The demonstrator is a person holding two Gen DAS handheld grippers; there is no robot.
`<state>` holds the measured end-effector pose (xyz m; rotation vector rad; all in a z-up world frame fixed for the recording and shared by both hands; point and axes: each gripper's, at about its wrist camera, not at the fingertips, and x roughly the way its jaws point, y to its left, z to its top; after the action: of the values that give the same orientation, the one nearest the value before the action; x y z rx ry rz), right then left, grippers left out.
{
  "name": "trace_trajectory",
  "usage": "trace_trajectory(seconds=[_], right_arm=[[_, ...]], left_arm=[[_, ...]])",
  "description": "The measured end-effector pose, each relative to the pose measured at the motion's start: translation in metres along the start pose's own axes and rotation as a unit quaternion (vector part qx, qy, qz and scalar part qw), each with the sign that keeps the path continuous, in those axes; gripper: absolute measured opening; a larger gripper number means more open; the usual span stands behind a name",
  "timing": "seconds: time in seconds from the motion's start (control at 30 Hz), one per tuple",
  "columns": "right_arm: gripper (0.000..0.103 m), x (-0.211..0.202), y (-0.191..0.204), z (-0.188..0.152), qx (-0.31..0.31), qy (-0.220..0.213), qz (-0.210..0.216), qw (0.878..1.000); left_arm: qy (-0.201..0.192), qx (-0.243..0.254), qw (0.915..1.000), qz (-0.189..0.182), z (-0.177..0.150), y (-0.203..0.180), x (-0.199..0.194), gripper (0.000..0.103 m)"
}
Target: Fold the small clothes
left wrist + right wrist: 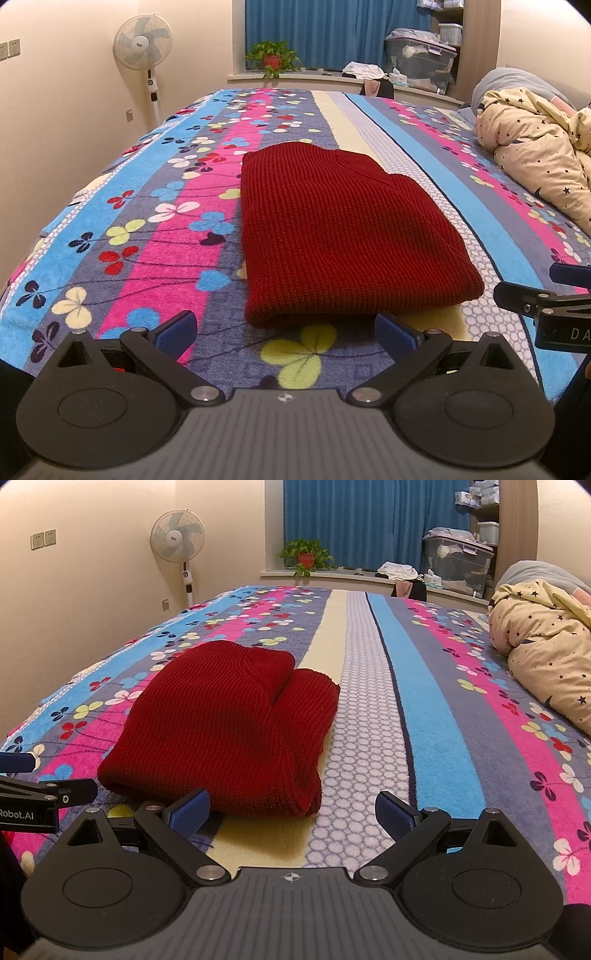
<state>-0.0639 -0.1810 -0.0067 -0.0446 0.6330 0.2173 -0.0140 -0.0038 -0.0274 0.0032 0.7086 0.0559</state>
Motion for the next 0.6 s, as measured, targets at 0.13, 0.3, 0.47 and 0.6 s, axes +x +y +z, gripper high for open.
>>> trace_trajectory(seconds=[0.13,0.3,0.47,0.6], right_arm=[[0.096,0.0004,0.001,-0.0006,0.0,0.001,0.001,1.0],[0.096,0.0003,0.0009,-0.0006,-0.001,0.0,0.001,1.0],[0.096,0.0004,0.0012,-0.0003,0.0,0.001,0.0,1.0],[0.096,0.0004,0.0023,-0.0005,0.0,0.001,0.0,1.0]], left_arm=[[0.0,0.0,1.0,0.0,0.0,0.0,0.0,0.102],[0.0,0.001,1.0,-0.001,0.0,0.0001,0.0003,0.102],[0.0,0.001,1.0,0.0,0.0001,-0.0004,0.0002,0.102],[0.0,0.001,1.0,0.0,-0.0001,-0.0007,0.0,0.102]])
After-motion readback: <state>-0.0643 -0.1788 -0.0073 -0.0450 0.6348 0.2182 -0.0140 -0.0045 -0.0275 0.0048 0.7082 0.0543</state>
